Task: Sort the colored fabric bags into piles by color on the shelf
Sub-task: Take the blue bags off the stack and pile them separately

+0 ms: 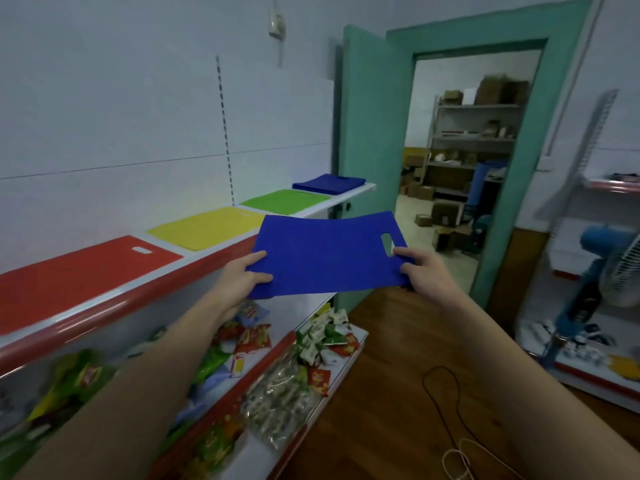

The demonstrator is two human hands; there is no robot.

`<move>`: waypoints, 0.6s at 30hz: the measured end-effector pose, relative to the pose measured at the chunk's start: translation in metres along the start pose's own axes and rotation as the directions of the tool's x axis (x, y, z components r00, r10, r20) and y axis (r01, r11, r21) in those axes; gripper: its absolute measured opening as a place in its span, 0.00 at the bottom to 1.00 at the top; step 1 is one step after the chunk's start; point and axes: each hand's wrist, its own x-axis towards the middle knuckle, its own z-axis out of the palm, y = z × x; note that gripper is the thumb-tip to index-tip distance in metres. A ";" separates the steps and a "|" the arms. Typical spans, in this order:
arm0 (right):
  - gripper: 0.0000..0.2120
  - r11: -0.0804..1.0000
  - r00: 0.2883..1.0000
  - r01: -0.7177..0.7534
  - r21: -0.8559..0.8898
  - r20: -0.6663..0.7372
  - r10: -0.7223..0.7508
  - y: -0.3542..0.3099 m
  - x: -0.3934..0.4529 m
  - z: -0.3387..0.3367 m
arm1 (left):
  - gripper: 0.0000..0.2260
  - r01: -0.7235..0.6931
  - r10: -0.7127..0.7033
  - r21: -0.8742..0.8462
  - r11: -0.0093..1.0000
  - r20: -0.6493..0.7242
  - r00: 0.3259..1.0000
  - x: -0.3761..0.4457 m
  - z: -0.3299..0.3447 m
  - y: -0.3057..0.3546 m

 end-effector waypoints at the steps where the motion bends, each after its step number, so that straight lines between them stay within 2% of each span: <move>1: 0.19 1.000 1.000 -0.014 0.005 -0.016 0.014 0.006 0.007 -0.007 | 0.27 -0.003 0.003 0.000 1.000 0.011 1.000 0.010 0.013 0.000; 10: 0.18 0.991 0.982 -0.132 0.035 -0.131 0.135 0.059 0.103 -0.043 | 0.27 0.048 -0.036 -0.097 0.994 0.128 0.991 0.132 0.104 -0.013; 18: 0.18 0.983 0.956 -0.159 0.098 -0.233 0.177 0.086 0.211 -0.066 | 0.28 0.066 -0.016 -0.194 0.979 0.251 0.968 0.261 0.169 -0.021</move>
